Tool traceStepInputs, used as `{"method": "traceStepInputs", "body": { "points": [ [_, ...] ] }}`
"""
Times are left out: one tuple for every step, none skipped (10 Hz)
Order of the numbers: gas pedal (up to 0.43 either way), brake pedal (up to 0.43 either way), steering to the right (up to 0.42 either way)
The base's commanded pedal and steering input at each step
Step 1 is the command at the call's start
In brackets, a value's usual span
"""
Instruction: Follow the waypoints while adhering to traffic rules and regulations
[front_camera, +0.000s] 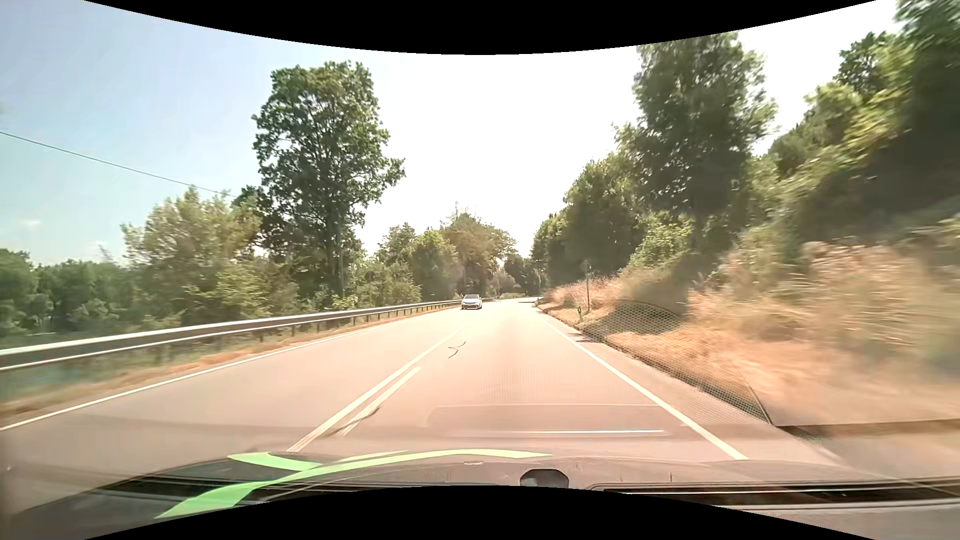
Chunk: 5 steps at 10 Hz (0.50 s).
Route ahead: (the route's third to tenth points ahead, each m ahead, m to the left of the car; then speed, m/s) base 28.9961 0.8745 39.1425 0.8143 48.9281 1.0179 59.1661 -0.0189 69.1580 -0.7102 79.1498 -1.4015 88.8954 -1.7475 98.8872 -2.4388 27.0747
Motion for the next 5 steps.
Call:
{"method": "traceStepInputs", "body": {
  "points": [
    [0.248, 0.0, 0.003],
    [0.248, 0.0, 0.003],
    [0.248, 0.0, 0.003],
    [0.24, 0.0, 0.003],
    [0.22, 0.0, 0.003]
  ]
}}
